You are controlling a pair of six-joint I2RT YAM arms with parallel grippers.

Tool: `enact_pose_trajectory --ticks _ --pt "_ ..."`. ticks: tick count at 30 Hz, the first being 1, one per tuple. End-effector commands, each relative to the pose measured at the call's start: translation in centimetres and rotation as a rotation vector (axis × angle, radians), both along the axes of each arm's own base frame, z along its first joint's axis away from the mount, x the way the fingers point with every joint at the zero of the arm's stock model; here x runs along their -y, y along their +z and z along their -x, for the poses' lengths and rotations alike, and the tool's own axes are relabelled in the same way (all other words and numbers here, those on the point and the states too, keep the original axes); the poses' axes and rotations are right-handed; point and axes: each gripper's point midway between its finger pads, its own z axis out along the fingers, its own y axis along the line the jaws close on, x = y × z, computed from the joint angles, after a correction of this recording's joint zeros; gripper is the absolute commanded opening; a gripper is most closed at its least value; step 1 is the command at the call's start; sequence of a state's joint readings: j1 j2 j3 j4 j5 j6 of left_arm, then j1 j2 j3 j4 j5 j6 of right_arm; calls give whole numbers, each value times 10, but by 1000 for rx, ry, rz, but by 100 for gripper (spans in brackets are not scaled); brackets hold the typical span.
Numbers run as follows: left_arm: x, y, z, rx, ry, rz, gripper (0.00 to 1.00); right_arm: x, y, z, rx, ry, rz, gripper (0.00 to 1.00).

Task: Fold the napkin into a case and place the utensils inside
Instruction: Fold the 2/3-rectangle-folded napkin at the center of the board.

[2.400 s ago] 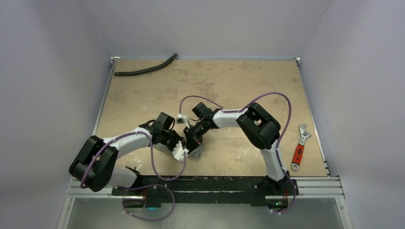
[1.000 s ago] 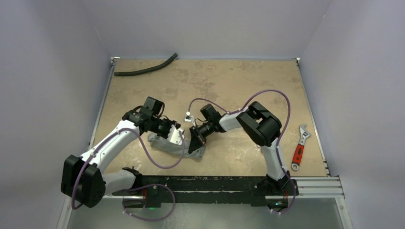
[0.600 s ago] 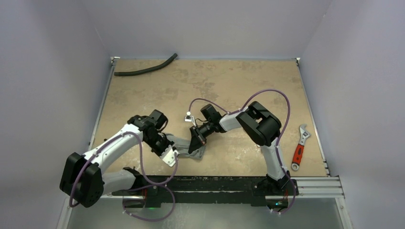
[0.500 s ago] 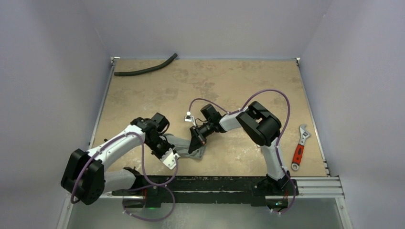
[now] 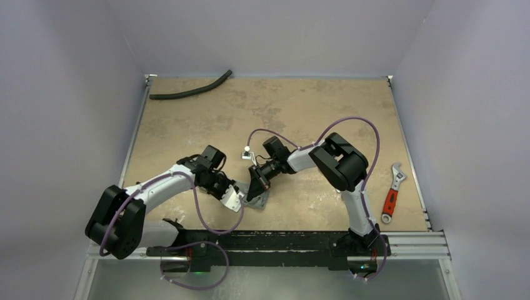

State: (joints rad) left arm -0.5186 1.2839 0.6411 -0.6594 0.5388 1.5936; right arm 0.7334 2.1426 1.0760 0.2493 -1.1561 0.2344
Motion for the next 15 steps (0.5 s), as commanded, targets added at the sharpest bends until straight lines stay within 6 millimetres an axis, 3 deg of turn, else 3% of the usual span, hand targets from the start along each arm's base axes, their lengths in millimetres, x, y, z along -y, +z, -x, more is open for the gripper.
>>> enact_pose_trajectory --ticks 1,9,10,11,12,15 --pt "7 -3 -7 13 25 26 16 16 -29 7 -7 -16 88 6" --pt "1 -14 -9 6 66 -2 16 9 -6 3 13 -25 26 20" --pt "0 -16 -8 4 68 -10 15 8 -2 2 17 -28 20 40" --pt "-2 -18 -7 -1 70 -18 14 7 1 0 23 -36 17 89" --pt "-4 -19 -5 -8 71 -26 14 6 4 -2 34 -46 15 98" --pt "-8 -21 1 -36 82 -45 13 5 15 -12 74 -87 18 99"
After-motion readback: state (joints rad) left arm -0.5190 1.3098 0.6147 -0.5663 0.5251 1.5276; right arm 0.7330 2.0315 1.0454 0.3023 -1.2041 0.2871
